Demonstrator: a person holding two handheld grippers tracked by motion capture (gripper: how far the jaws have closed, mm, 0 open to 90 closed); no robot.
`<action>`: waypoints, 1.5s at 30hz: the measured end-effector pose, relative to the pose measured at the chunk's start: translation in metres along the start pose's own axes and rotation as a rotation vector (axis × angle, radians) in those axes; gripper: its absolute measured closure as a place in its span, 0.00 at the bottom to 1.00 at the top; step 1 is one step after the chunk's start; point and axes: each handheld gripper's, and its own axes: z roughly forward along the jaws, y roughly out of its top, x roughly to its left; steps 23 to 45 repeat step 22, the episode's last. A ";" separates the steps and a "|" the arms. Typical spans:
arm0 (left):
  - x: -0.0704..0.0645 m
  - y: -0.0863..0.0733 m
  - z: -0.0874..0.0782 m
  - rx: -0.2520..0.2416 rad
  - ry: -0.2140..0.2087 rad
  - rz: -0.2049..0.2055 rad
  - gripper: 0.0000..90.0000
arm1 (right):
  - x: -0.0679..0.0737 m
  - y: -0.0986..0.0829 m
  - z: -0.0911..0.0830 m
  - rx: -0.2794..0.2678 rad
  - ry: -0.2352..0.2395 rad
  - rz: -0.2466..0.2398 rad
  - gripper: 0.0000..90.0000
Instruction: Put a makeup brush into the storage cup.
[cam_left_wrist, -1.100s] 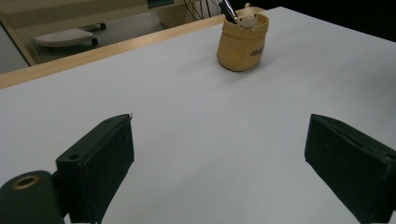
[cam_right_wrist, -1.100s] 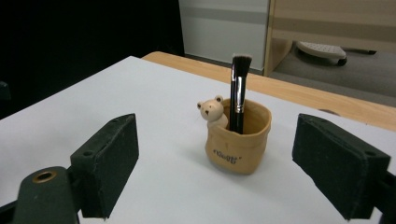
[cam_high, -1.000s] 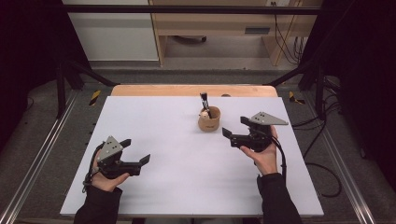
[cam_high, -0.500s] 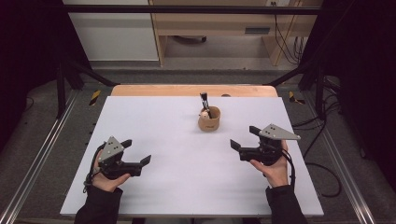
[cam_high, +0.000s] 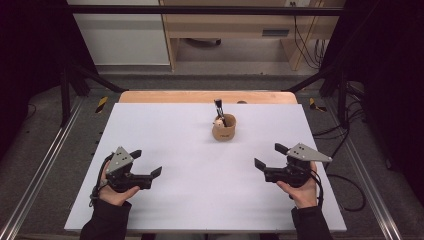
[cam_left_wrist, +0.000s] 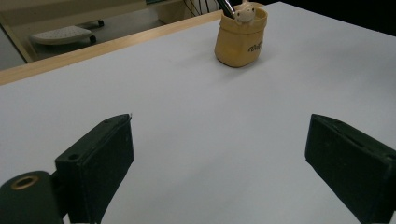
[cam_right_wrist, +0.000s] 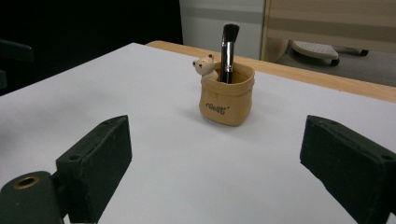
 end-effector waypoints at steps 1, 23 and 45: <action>0.000 0.000 0.000 0.000 0.000 -0.001 0.08 | 0.000 -0.001 -0.001 0.000 -0.004 0.002 0.11; 0.000 -0.003 0.000 0.000 -0.004 -0.006 0.08 | -0.006 -0.017 -0.014 0.011 -0.020 0.009 0.12; 0.000 -0.003 0.000 0.000 -0.004 -0.006 0.08 | -0.006 -0.017 -0.014 0.011 -0.020 0.009 0.12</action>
